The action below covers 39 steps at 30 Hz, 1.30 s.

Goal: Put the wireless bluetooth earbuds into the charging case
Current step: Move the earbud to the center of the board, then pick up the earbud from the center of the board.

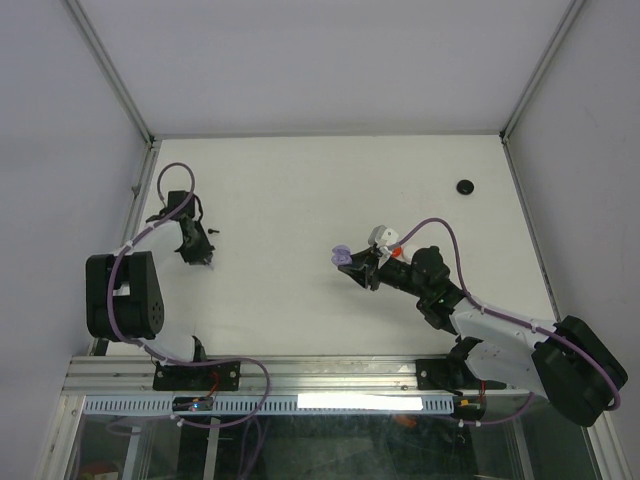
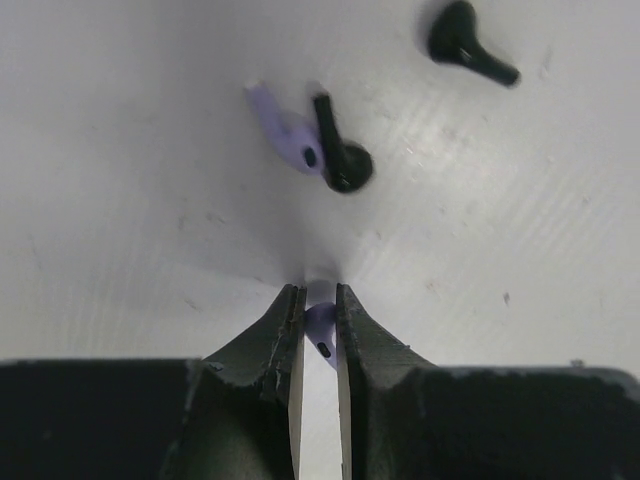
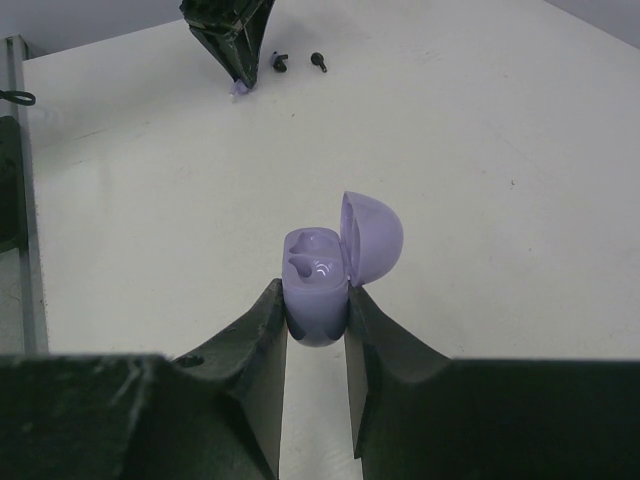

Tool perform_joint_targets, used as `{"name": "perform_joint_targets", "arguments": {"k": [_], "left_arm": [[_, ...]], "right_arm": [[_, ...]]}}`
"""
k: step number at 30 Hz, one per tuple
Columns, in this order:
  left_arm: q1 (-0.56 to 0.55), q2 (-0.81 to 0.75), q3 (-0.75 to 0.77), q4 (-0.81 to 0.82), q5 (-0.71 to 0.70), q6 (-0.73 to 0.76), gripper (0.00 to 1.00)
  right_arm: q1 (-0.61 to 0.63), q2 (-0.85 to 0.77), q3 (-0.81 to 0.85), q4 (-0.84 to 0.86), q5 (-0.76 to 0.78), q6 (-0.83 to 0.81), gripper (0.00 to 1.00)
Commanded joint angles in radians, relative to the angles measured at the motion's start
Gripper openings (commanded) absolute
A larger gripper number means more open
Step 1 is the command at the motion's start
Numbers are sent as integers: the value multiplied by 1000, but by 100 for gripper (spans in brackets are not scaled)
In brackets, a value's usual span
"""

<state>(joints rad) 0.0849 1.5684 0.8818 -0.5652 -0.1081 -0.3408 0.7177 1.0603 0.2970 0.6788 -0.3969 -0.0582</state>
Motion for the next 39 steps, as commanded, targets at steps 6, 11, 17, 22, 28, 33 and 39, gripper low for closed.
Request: {"name": "perform_joint_targets", "arguments": {"k": [6,11,17,22,28,33,39], "left_arm": [[-292,-59,14,-11,-15,-142,8],[-450,-6,62,-8,-83,-193,9],[-516,20,78,-25,-90,-213,14],[-524,-8,84,-47,-86,-213,23],[-524,-9,115,-64,-52,-144,33],[-525,19,146,-101,-46,-76,37],[-543,70,185,-162,-43,-13,37]], "right_arm": [[0,-4,24,43,24,-27,0],[0,-2,22,38,36,-35,0],[2,3,24,34,38,-37,0],[2,0,24,30,37,-37,0],[2,-2,25,27,38,-38,0],[3,0,26,24,38,-40,0],[3,0,27,20,36,-40,0]]}}
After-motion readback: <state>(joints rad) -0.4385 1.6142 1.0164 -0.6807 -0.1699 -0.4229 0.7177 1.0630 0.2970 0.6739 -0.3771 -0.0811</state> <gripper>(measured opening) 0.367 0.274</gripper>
